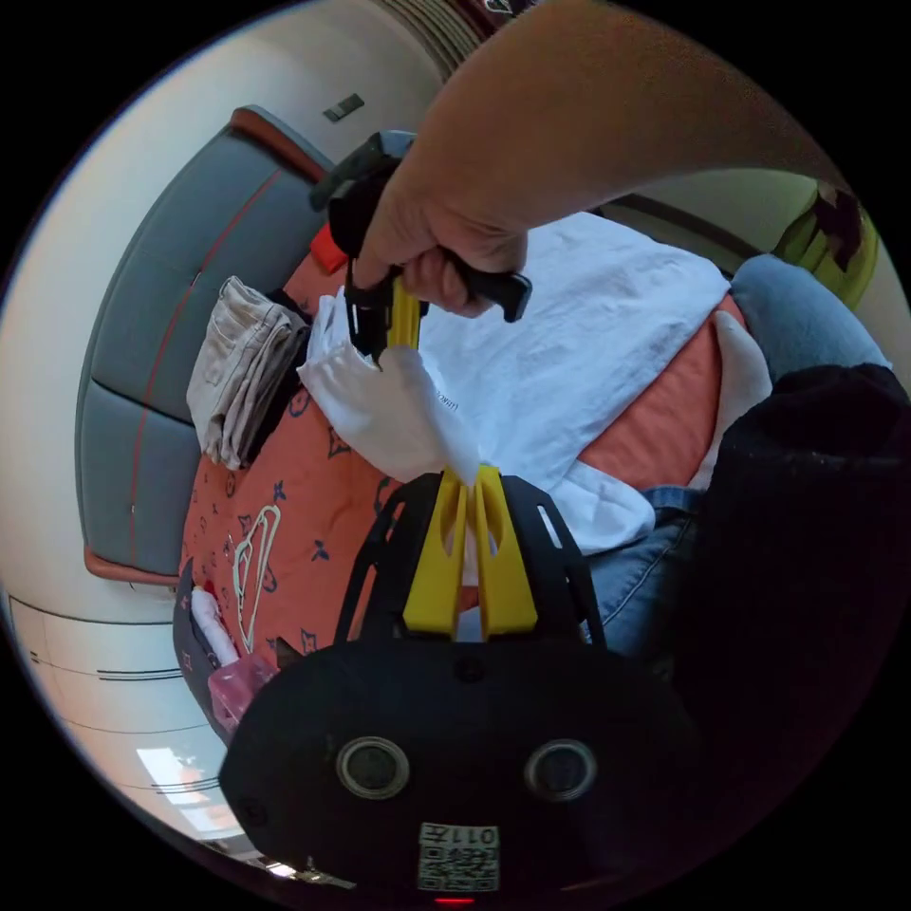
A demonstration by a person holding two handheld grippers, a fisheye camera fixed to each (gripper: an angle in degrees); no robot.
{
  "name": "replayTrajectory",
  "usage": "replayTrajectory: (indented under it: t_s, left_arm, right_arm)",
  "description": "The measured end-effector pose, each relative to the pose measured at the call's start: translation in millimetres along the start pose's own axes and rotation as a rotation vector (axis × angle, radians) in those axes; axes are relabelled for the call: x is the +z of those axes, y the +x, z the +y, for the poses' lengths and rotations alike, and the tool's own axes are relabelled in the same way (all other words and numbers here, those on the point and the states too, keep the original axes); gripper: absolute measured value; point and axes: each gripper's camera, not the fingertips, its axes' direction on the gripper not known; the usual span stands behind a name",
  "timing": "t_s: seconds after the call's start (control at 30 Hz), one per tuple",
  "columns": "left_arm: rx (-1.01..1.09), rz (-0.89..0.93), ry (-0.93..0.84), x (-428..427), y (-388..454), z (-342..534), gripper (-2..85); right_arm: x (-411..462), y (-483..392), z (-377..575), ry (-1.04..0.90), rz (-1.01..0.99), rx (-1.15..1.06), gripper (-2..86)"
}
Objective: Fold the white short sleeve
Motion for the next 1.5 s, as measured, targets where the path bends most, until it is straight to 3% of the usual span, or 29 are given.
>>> replayTrajectory:
  t_s: [0.13, 0.33, 0.47, 0.6, 0.73, 0.9, 1.0, 1.07, 1.23, 1.5]
  left_arm:
    - [0.078, -0.113, -0.017, 2, 3, 10, 0.9]
    - [0.083, -0.157, -0.016, 8, -16, 34, 0.7]
    - [0.141, -0.257, -0.099, 28, -23, 48, 0.3]
    - [0.051, -0.216, -0.038, 25, -53, 61, -0.1]
    - [0.113, -0.287, -0.106, 46, -62, 57, -0.3]
    - [0.026, -0.172, -0.063, 40, -98, 49, -0.4]
    - [-0.032, -0.094, -0.072, 41, -121, 52, -0.5]
    - [-0.075, -0.047, -0.113, 47, -136, 58, -0.5]
    - [-0.347, 0.272, -0.121, 75, -195, 92, -0.5]
    - [-0.359, 0.345, -0.113, 61, -217, 104, 0.1]
  right_arm:
    - [-29, 28, -6, 0.176, -0.185, 0.087, 1.4]
    - [-46, 55, -22, 0.247, -0.302, 0.154, 1.2]
    - [-44, 71, -21, 0.257, -0.321, 0.139, 1.3]
    - [-30, 76, -12, 0.175, -0.284, 0.017, 1.3]
    - [-21, 93, -6, 0.172, -0.340, 0.050, 1.2]
    - [20, 86, 1, -0.033, -0.306, -0.027, 2.0]
    - [29, 89, 12, -0.005, -0.214, -0.026, 1.6]
    - [23, 103, 16, 0.036, -0.310, 0.021, 1.5]
    - [4, 124, 25, 0.056, -0.414, 0.030, 1.2]
    - [-4, 136, 17, 0.077, -0.441, 0.089, 0.9]
